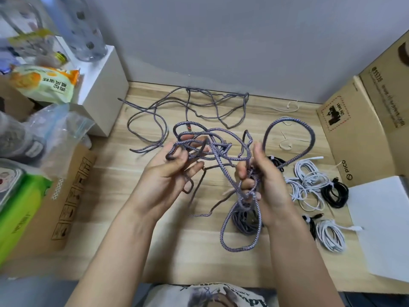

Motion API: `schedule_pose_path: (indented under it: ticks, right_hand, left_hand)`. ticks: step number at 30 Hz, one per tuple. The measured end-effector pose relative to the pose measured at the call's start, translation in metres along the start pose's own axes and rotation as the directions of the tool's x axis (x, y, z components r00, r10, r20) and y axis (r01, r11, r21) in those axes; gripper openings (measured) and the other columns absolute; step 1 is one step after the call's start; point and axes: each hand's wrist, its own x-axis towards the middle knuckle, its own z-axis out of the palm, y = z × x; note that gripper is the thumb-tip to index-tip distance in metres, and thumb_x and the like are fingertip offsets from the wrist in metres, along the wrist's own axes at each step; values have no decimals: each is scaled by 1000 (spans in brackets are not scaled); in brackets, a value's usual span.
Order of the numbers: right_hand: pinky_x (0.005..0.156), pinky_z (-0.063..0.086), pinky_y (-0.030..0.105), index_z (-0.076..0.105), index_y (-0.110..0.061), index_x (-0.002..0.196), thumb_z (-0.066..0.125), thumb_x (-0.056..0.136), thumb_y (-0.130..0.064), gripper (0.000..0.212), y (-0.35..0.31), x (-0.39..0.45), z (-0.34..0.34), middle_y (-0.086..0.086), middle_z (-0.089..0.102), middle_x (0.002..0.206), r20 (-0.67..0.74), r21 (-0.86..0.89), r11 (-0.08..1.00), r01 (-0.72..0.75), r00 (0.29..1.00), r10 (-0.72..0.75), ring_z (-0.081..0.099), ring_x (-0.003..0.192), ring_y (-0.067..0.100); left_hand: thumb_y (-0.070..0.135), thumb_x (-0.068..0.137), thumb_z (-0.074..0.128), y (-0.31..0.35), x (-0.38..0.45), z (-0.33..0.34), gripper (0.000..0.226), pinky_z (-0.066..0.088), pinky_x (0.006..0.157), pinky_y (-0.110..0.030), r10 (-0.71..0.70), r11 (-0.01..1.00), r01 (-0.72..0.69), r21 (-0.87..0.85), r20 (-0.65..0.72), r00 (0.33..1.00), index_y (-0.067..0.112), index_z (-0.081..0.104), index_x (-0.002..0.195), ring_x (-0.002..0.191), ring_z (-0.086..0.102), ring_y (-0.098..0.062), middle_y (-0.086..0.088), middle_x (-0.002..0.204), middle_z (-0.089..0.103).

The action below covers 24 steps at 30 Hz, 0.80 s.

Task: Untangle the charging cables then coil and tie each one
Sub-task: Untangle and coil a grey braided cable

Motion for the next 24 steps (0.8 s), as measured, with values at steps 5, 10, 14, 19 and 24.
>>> schedule_pose_path:
  ticks: [5, 10, 14, 19, 24]
  right_hand:
    - [30, 23, 12, 43, -10, 59, 58, 79, -24, 29, -5, 2, -5, -10, 39, 40, 3, -39, 998, 53, 999, -53, 33, 31, 1]
    - [37, 31, 12, 40, -10, 58, 60, 74, -22, 28, -8, 3, -8, -8, 39, 44, -27, 35, 995, 97, 995, -96, 35, 37, 4]
    - [40, 30, 14, 38, -10, 61, 61, 67, -29, 31, -6, 2, -8, -6, 36, 48, -37, 60, 986, 153, 988, -151, 32, 37, 5]
    - [46, 17, 21, 42, -14, 59, 69, 67, -37, 36, -5, 1, -10, -5, 33, 49, -30, 100, 966, 236, 972, -235, 26, 42, 7]
    - [44, 17, 20, 45, -16, 55, 60, 75, -31, 29, -6, -1, -9, -6, 33, 48, -56, 132, 945, 299, 954, -294, 26, 42, 6]
  left_hand:
    - [-8, 47, 52, 8, -1, -8, 75, 49, 92, -32, -142, 989, 146, -4, 218, 966, 4, 61, 120, 118, 57, -25, -19, 132, 55]
    - [11, 90, 42, 10, -1, -9, 52, 27, 111, -51, -159, 960, 229, -164, 355, 921, -10, 35, 137, 134, 36, -35, -26, 144, 37]
    - [18, 65, 82, 2, -1, -9, 57, 55, 80, -39, -263, 962, 273, -10, 240, 934, 7, 64, 118, 108, 63, -27, -15, 123, 62]
    - [7, 67, 61, -6, -4, -5, 30, 50, 67, -23, -374, 853, 321, 412, 55, 926, -1, 65, 96, 81, 68, -14, -8, 90, 72]
    - [24, 75, 60, -9, -9, -5, 34, 39, 73, -22, -478, 563, 313, 765, -7, 878, 0, 63, 99, 70, 54, -4, 7, 77, 62]
